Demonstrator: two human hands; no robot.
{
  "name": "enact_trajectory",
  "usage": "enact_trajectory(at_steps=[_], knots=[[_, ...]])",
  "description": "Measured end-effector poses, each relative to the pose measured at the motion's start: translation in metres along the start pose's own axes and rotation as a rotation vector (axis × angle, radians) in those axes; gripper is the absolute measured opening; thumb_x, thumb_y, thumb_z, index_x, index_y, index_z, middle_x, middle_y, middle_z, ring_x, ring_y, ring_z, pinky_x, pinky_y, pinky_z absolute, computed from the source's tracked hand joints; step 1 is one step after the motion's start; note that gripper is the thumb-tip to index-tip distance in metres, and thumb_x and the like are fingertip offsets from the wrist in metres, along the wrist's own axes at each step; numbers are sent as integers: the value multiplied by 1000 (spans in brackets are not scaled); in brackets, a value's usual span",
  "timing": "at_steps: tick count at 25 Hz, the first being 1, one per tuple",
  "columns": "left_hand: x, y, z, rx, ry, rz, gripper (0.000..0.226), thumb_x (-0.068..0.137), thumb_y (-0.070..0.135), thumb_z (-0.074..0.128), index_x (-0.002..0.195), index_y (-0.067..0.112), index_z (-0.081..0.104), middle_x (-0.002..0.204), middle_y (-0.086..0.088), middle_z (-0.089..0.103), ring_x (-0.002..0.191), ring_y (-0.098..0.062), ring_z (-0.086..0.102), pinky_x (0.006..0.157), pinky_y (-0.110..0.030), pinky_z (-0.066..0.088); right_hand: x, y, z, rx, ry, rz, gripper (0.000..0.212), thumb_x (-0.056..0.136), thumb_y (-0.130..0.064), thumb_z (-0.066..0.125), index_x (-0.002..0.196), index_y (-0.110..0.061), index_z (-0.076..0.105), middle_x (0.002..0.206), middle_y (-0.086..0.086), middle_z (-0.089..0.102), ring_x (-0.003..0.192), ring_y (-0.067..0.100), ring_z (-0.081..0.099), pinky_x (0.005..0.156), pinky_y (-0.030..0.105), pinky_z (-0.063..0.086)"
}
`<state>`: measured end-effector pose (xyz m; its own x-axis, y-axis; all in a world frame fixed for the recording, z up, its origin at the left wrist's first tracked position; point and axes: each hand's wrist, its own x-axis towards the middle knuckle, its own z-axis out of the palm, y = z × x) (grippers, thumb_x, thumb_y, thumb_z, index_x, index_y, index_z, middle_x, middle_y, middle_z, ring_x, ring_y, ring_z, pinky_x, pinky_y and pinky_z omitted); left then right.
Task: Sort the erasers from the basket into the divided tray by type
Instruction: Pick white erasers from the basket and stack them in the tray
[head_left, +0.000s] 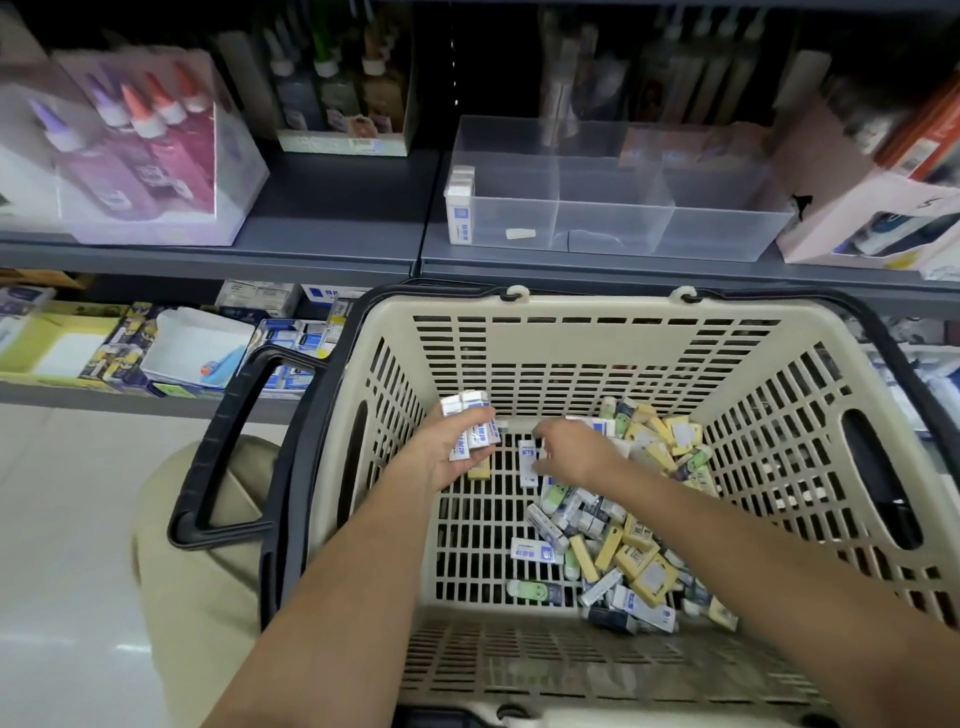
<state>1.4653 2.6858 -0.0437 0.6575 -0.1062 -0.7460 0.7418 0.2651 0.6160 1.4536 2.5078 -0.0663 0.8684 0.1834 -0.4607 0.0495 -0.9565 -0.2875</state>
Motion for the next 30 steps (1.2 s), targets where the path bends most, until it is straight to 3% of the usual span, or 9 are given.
enact_trajectory(at_steps=[3,6,8,11,14,16,21,24,30], knots=[[3,0,-1,-30,10,-5,28,76,6,74,101,12,62,84,-8,68,73,-18,65,56,-26,57,9,-8,19,-174,-68,19,65,75,-42,71,128,-16,43,118,8,44,105,25,54,79,37,51],[5,-2,-3,1,9,-7,30,75,6,75,100,16,60,85,-7,68,75,-18,65,58,-28,55,7,0,21,-79,-38,9,76,70,-42,75,132,-19,36,123,7,41,105,24,54,81,36,50],[4,-5,-2,51,-10,-28,33,74,7,76,101,16,59,86,-6,68,78,-18,65,60,-30,55,0,5,11,163,0,-1,71,68,-37,79,124,-19,38,116,7,52,96,22,58,76,34,50],[-3,-1,4,116,-83,-91,31,72,7,78,96,15,60,79,-5,69,75,-18,66,59,-30,58,-19,5,-20,599,22,1,57,67,-25,82,104,-23,39,85,5,69,72,20,66,60,30,53],[-15,16,21,131,-231,-108,34,70,5,78,99,13,62,79,-6,74,75,-18,71,59,-31,57,-37,4,-54,799,89,-56,31,77,-16,74,89,-25,48,65,0,71,57,13,64,49,20,46],[-26,30,33,143,-301,-52,37,69,4,78,102,12,63,83,-6,75,75,-17,72,59,-30,57,-49,3,-74,915,137,-98,26,80,-10,70,91,-26,52,59,-2,69,53,7,63,49,17,47],[-56,57,53,270,-373,116,50,73,0,75,118,8,57,100,-14,70,91,-27,69,77,-40,58,-68,-6,-108,1116,135,-169,19,83,-12,64,101,-18,58,69,4,72,62,12,67,59,20,54],[-71,83,54,304,-362,234,47,73,1,75,114,11,57,92,-9,72,81,-23,70,69,-36,59,-70,-15,-128,1206,178,-203,10,86,-11,62,95,-17,61,76,9,73,67,16,68,62,23,56],[-78,141,41,123,-192,521,41,73,2,75,104,21,57,83,-5,73,71,-18,71,57,-31,57,-61,-23,-162,1269,185,-316,29,86,8,53,102,-13,63,90,5,74,79,14,69,66,20,54]])
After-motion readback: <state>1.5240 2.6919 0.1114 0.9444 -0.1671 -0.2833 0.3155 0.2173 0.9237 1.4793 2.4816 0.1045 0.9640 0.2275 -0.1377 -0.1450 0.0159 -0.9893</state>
